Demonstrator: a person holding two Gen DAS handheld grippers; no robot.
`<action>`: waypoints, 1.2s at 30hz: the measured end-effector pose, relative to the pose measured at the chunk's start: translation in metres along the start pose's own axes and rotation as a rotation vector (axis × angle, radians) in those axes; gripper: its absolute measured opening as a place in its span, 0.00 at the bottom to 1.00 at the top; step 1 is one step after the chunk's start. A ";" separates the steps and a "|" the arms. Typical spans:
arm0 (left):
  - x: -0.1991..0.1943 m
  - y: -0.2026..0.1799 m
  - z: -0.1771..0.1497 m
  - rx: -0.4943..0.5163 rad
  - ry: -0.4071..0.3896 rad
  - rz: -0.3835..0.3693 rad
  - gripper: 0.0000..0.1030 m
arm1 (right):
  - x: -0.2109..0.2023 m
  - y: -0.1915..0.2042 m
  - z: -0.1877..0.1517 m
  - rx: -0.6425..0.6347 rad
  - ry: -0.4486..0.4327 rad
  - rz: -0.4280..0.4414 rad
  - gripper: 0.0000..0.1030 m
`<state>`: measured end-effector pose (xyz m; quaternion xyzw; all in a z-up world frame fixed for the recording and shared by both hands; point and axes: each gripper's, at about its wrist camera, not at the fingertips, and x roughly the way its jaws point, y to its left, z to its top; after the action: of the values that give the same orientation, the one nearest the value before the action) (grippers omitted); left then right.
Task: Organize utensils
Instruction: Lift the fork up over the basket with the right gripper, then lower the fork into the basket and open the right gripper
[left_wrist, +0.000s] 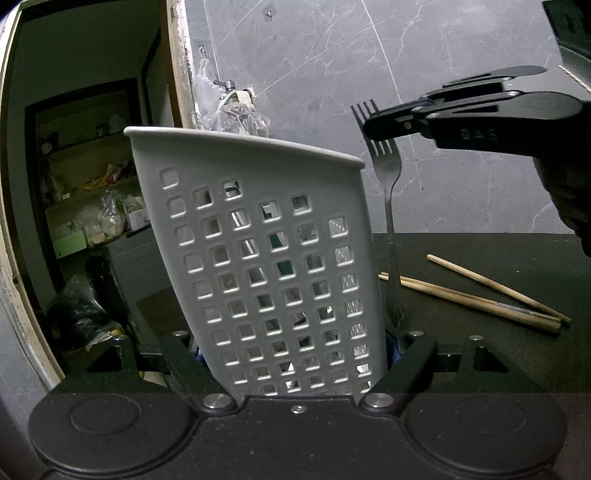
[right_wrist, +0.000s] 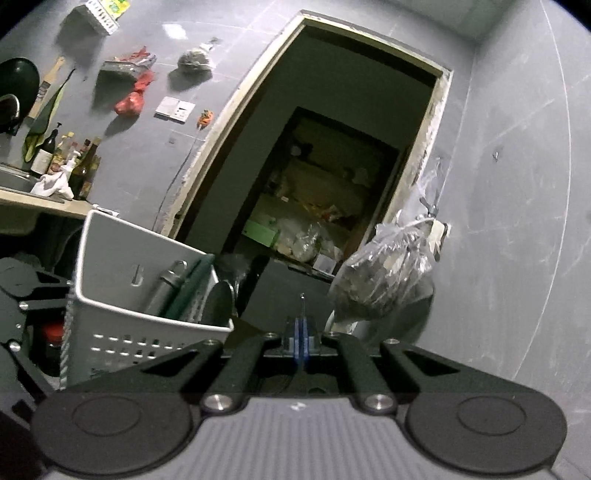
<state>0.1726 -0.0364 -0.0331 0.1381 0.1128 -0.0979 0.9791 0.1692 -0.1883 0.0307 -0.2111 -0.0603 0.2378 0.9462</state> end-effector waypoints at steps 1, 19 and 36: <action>0.000 0.000 0.000 0.000 0.000 0.000 0.79 | -0.002 0.001 -0.001 0.000 -0.005 0.000 0.02; 0.003 -0.002 -0.003 0.005 0.002 0.003 0.79 | -0.033 0.000 -0.023 0.040 -0.049 -0.007 0.02; 0.003 -0.002 -0.003 0.005 0.002 0.003 0.79 | -0.025 -0.008 0.003 -0.001 -0.105 -0.046 0.02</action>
<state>0.1743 -0.0379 -0.0372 0.1409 0.1136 -0.0966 0.9787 0.1500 -0.2059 0.0367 -0.1973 -0.1149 0.2266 0.9468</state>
